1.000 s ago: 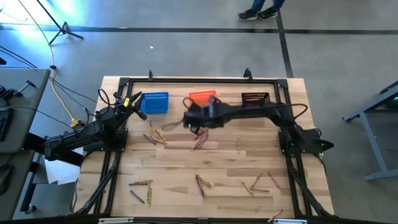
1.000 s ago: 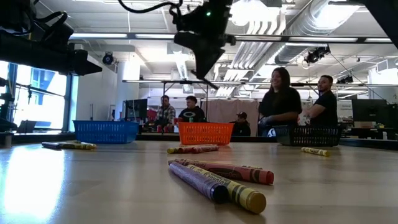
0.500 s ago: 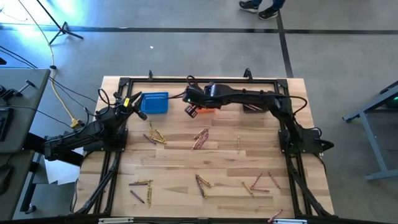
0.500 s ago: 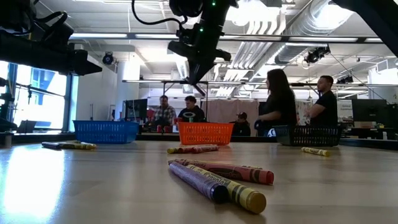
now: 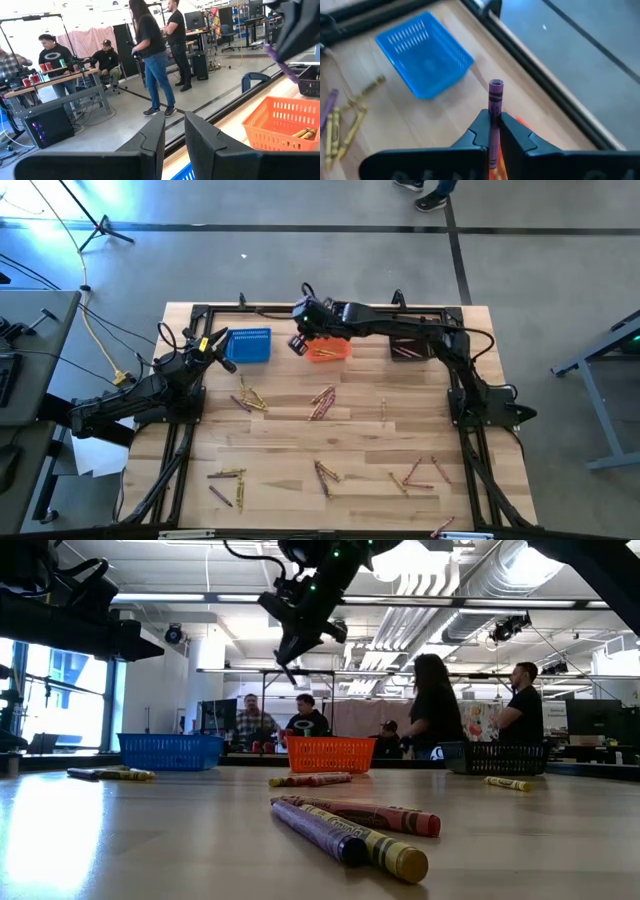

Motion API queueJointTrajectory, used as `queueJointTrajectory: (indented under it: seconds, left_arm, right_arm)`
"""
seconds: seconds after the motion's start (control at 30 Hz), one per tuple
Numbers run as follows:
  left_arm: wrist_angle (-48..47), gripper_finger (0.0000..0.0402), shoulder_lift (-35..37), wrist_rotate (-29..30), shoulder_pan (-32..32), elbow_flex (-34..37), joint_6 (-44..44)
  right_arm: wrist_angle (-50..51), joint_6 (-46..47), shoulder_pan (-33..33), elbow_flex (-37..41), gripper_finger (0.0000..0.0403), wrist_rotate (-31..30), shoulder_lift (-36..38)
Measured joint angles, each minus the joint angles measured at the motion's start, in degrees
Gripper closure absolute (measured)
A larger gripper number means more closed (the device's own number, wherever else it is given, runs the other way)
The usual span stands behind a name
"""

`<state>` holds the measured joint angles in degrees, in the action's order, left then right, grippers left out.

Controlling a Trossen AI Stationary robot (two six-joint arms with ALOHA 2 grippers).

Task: Sort crayons
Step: Put the violet crayon into the blue bin

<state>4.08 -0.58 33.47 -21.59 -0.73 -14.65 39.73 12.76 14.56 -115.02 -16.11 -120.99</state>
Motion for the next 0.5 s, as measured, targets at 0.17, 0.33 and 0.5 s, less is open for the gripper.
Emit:
queueJointTrajectory:
  seconds: [0.17, 0.33, 0.5]
  left_arm:
    - [0.0, 0.0342, 0.0, 0.0, 0.0, 0.0, 0.0]
    - [0.0, 0.0342, 0.0, 0.0, 0.0, 0.0, 0.0]
    - [0.0, 0.0342, 0.0, 0.1, 0.0, 0.0, 0.0]
  right_arm:
    - [-6.8, -5.4, 1.8, 0.0, 0.0391, 4.1, -0.3]
    - [-12.2, -6.8, 3.2, -0.1, 0.0391, 10.3, -2.9]
    - [-20.9, -6.3, 3.5, -0.1, 0.0391, 15.7, -5.9]
